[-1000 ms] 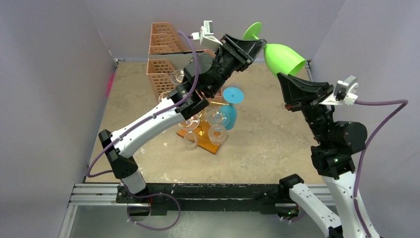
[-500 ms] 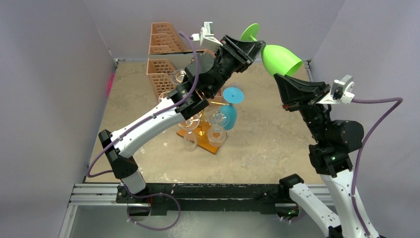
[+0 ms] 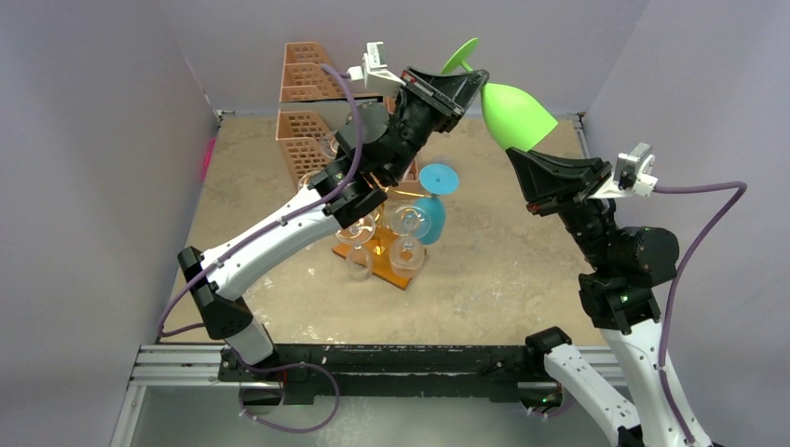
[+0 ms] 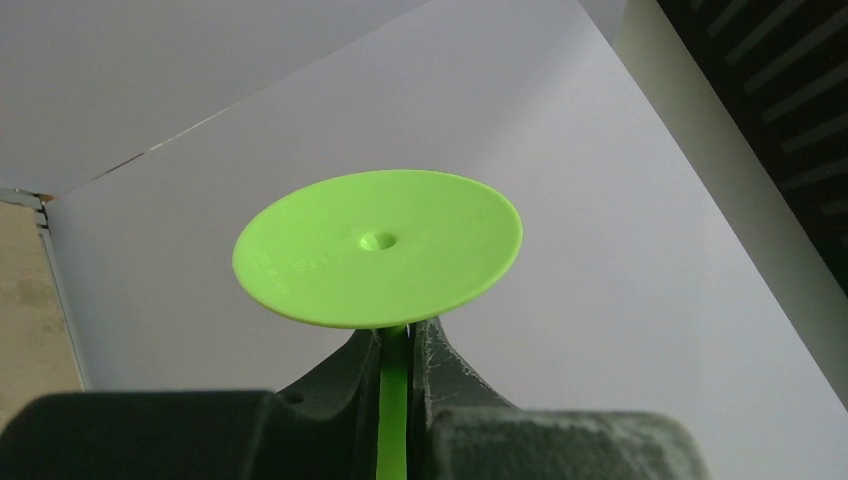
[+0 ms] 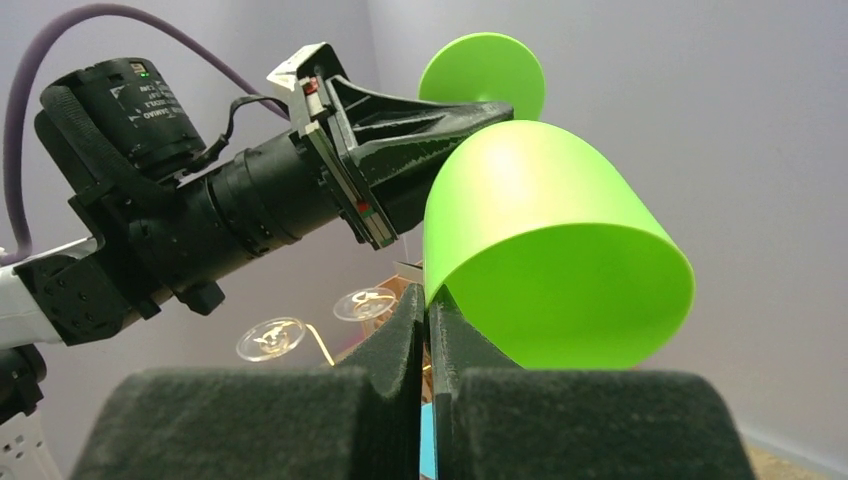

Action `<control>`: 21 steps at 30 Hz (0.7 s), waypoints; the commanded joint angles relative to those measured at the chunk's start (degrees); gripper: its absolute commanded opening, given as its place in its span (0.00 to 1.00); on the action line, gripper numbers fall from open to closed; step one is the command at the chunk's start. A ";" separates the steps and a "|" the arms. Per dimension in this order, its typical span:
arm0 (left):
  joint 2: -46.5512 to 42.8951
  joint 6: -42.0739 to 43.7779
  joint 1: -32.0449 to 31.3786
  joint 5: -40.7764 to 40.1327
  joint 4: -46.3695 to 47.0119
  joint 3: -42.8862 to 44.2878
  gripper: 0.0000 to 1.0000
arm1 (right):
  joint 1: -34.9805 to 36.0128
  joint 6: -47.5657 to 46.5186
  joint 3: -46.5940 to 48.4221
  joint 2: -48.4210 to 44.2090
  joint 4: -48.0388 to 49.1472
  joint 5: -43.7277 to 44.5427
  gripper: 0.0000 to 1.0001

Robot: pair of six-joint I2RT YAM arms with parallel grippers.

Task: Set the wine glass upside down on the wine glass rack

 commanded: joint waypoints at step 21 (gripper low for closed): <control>-1.58 40.60 -0.09 5.80 15.50 -0.04 0.00 | -0.17 -3.21 4.00 -6.40 -25.02 5.60 0.80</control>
